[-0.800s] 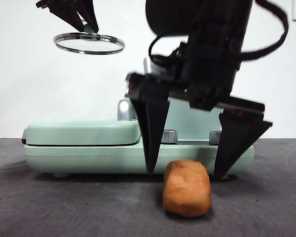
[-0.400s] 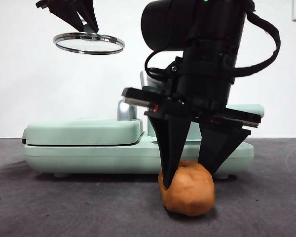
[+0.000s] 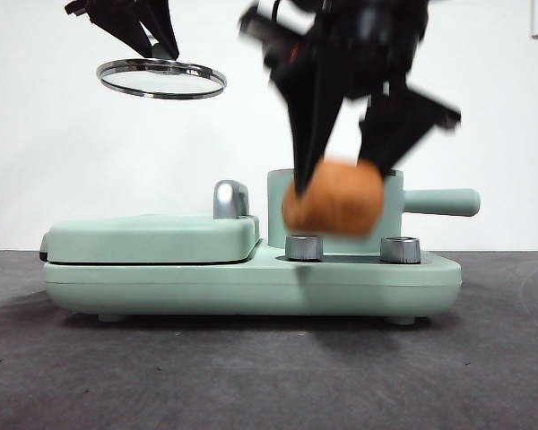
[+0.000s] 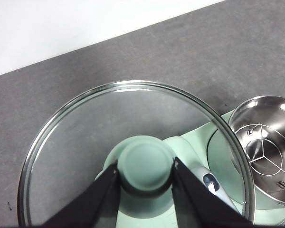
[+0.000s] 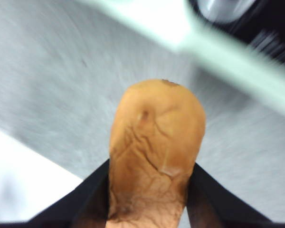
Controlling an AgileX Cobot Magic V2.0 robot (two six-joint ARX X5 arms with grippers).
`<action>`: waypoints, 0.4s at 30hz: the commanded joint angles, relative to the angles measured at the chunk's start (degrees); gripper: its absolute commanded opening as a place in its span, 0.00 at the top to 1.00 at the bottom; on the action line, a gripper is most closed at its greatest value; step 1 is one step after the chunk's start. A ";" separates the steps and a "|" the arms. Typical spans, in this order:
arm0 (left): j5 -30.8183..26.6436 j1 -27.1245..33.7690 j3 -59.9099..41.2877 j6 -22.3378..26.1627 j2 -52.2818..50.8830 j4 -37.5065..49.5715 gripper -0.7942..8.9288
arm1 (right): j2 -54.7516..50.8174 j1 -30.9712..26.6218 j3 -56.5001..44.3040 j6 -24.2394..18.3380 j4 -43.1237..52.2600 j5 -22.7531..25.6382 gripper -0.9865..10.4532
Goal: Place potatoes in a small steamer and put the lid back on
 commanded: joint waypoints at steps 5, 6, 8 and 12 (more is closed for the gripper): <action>0.24 -0.39 2.27 0.39 -0.33 1.81 0.90 | 3.04 -7.43 15.58 -5.62 -1.77 0.17 0.84; 0.24 -0.46 2.27 0.39 -0.33 1.84 0.90 | 3.80 -8.28 17.35 -5.84 -1.77 0.17 0.84; 0.24 -0.70 2.27 0.39 -0.33 1.86 0.90 | 6.19 -10.14 21.53 -6.69 -1.75 0.17 0.84; 0.26 -0.92 2.27 0.39 -0.33 1.95 0.90 | 11.63 -13.07 28.98 -6.88 -1.79 0.13 0.84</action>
